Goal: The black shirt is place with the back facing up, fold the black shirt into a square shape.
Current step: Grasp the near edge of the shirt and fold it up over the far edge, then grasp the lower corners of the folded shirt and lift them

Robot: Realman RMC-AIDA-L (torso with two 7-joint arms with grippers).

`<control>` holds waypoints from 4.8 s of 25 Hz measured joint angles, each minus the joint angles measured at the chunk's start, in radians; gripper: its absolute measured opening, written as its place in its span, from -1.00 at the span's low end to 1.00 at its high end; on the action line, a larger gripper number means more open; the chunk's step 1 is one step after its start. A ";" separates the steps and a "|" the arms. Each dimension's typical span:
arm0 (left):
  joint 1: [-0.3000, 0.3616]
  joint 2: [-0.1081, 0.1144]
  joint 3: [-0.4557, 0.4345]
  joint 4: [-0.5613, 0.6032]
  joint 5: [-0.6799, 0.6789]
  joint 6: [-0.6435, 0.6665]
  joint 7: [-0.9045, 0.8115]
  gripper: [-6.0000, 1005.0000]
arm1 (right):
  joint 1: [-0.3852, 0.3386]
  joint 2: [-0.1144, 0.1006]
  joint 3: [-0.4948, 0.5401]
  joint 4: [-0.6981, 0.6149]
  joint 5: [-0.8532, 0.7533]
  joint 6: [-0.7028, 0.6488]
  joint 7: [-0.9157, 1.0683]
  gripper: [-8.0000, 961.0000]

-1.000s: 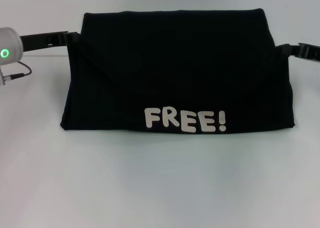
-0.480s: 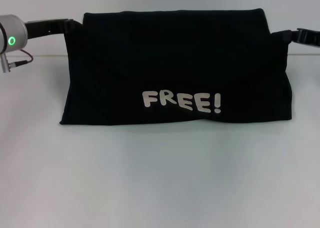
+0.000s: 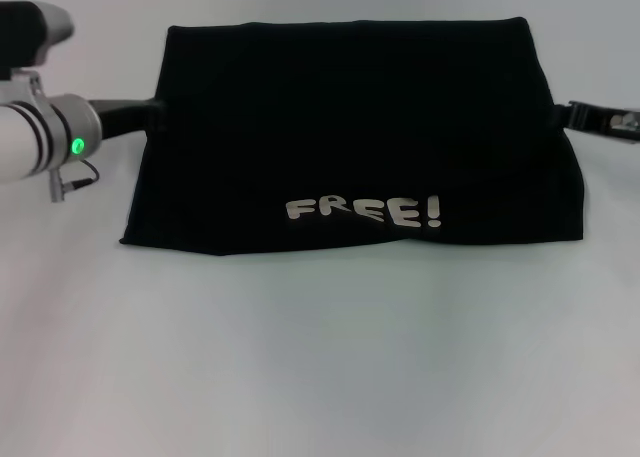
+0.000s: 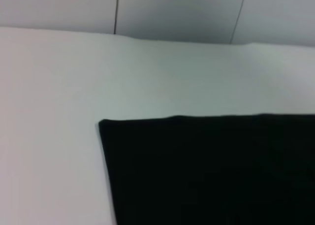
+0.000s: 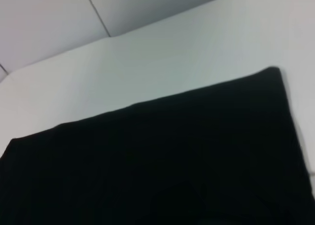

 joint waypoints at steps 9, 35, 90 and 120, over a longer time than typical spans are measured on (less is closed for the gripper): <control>-0.003 -0.023 0.000 0.005 0.000 -0.020 0.021 -0.57 | -0.012 0.032 0.004 -0.021 0.000 0.002 0.001 -0.58; 0.183 -0.024 -0.002 0.235 -0.074 0.628 -0.168 0.83 | -0.225 -0.018 0.012 -0.179 0.263 -0.419 -0.071 0.61; 0.315 -0.076 0.257 0.327 0.013 0.433 -0.098 0.79 | -0.266 0.071 0.013 -0.090 0.363 -0.413 -0.283 0.94; 0.312 -0.068 0.241 0.354 0.065 0.471 -0.132 0.46 | -0.266 0.076 0.013 -0.090 0.363 -0.413 -0.290 0.93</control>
